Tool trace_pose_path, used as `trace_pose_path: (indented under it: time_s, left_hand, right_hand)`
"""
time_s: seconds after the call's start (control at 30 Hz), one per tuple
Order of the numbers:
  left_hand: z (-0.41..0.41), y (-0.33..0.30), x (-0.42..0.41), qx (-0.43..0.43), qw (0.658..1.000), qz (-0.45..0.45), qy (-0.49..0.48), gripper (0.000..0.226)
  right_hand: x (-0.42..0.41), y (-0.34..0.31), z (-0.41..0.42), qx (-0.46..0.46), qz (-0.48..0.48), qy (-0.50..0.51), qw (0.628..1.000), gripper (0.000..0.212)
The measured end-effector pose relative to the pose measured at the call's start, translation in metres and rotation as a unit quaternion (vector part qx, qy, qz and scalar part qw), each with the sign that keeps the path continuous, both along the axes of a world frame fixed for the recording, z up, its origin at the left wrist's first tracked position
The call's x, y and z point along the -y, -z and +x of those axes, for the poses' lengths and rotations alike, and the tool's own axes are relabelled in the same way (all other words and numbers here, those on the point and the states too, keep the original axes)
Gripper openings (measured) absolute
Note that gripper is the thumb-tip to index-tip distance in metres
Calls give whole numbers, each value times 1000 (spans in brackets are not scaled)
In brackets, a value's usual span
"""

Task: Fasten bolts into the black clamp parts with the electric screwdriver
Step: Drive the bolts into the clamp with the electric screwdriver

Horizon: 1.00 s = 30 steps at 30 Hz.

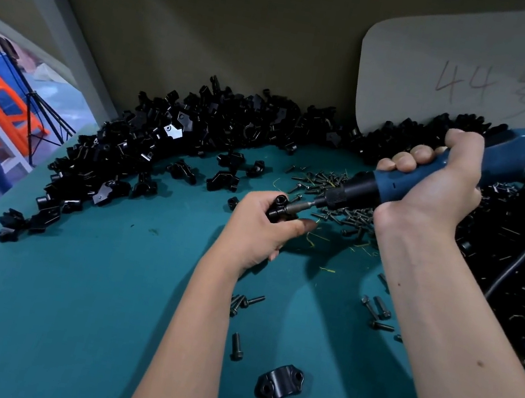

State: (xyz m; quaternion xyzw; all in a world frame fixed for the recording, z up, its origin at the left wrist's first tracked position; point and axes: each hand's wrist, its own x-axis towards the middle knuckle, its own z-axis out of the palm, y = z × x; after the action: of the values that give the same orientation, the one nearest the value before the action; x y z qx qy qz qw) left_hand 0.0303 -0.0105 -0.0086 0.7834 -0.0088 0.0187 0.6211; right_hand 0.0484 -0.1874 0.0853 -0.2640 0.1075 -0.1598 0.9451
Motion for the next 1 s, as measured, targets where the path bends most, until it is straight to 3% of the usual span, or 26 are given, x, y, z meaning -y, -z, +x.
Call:
trace_pose_path:
  time_s: [0.27, 0.5, 0.83, 0.9, 1.0]
  left_hand:
    - [-3, -4, 5, -3, 1000, 10, 25, 40]
    - [-4, -8, 7, 89, 993, 50, -63, 50]
    - [-3, -11, 9, 284, 919, 228, -150, 53]
    - [-1, -10, 7, 290, 915, 234, -155, 51]
    - [-3, -6, 9, 201, 954, 187, -124, 43]
  right_hand:
    - [0, -5, 3, 73, -10, 5, 997, 24]
    - [0, -2, 6, 3, 50, 30, 998, 25]
    - [3, -2, 8, -33, 75, 31, 996, 26]
    - [2, -3, 9, -26, 79, 32, 996, 25]
    - [1, -3, 7, 19, 71, 4, 997, 28]
